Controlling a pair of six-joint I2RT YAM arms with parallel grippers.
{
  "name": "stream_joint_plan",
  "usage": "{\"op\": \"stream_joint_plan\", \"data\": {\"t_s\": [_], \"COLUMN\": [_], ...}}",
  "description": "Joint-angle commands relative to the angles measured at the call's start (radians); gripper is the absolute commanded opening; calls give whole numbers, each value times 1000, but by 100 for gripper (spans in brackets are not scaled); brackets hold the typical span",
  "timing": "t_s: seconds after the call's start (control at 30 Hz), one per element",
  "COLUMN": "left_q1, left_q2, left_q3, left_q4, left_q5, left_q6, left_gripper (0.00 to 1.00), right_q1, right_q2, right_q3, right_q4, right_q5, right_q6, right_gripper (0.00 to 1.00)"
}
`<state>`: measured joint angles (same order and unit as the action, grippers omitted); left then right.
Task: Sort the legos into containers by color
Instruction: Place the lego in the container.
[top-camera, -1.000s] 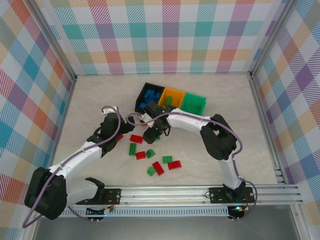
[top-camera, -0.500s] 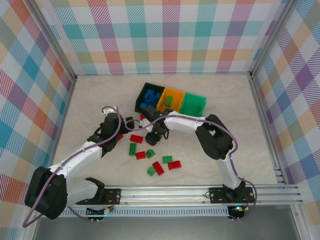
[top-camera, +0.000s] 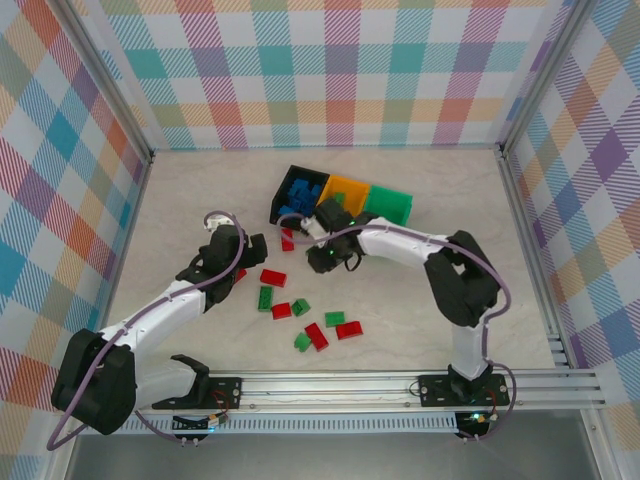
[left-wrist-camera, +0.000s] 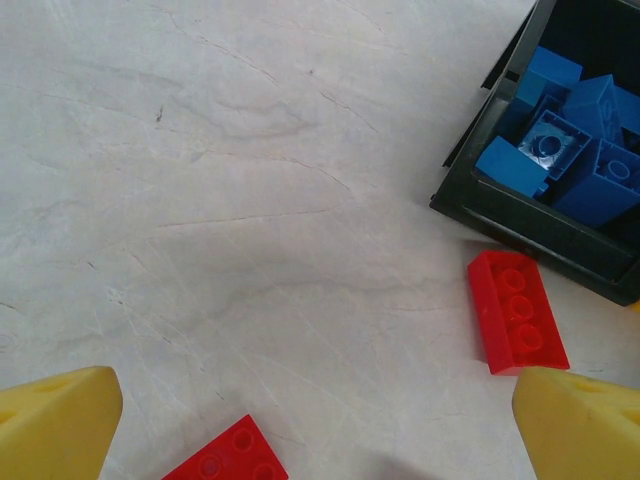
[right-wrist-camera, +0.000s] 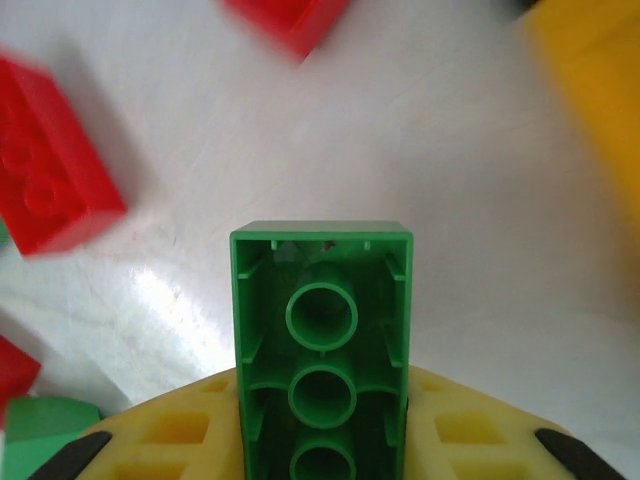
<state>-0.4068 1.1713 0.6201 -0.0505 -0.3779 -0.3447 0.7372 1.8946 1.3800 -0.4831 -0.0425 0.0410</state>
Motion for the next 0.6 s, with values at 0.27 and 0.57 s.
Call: {"op": "stream_joint_plan", "data": {"t_s": [0.27, 0.57], "left_q1": [11, 11], "left_q2": [8, -8], "left_q3": [43, 40], "left_q4": [-28, -30], "left_q5": [-23, -23], "left_q6": [-6, -5], "left_gripper": [100, 100], "right_q1": [-139, -129], "right_q2": [52, 107], "right_q3": [240, 308], "right_q4": [-59, -103], "right_q5": [157, 192], "right_q6": [258, 251], "right_gripper": [30, 72]}}
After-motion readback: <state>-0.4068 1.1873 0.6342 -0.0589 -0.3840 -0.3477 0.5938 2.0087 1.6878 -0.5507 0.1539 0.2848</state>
